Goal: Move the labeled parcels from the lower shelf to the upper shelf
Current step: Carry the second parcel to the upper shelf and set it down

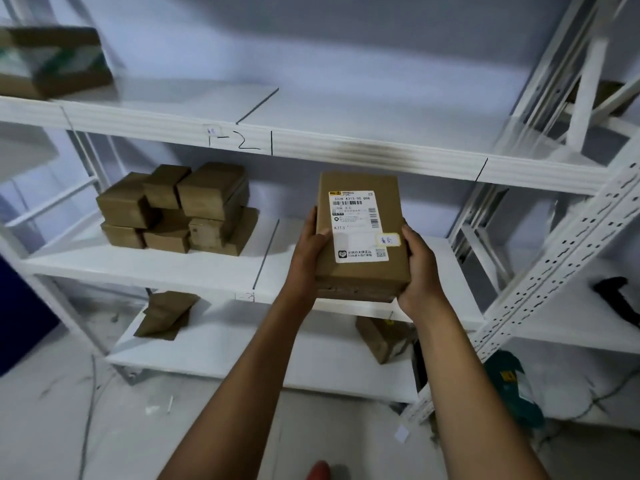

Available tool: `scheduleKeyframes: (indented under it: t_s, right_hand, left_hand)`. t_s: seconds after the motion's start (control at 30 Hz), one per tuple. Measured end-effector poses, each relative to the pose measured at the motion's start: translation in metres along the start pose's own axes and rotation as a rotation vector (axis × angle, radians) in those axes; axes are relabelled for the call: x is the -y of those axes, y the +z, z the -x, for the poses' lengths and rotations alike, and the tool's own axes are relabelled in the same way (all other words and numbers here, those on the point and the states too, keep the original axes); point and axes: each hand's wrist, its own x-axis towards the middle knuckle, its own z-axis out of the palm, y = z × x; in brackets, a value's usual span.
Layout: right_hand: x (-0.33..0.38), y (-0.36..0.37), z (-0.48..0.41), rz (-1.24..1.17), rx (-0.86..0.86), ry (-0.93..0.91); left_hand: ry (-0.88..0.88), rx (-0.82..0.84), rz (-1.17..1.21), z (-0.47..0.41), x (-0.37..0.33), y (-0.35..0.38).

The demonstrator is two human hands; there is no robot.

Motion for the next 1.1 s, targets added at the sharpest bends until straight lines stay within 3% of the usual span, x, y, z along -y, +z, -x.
scheduleKeyframes:
  t_s: [0.4, 0.63, 0.8, 1.1]
  right_hand:
    - [0.006, 0.133, 0.024, 0.027, 0.123, -0.149]
    - [0.027, 0.237, -0.035, 0.072, 0.172, -0.259]
    - [0.037, 0.300, -0.098, 0.069, 0.163, -0.304]
    - [0.043, 0.336, -0.186, 0.021, 0.020, -0.212]
  left_hand:
    - [0.101, -0.054, 0.055, 0.023, -0.103, -0.087]
    - [0.252, -0.051, 0.047, -0.049, -0.182, -0.150]
    - [0.286, 0.040, 0.008, -0.127, -0.224, -0.191]
    - [0.099, 0.066, -0.019, -0.234, -0.244, -0.220]
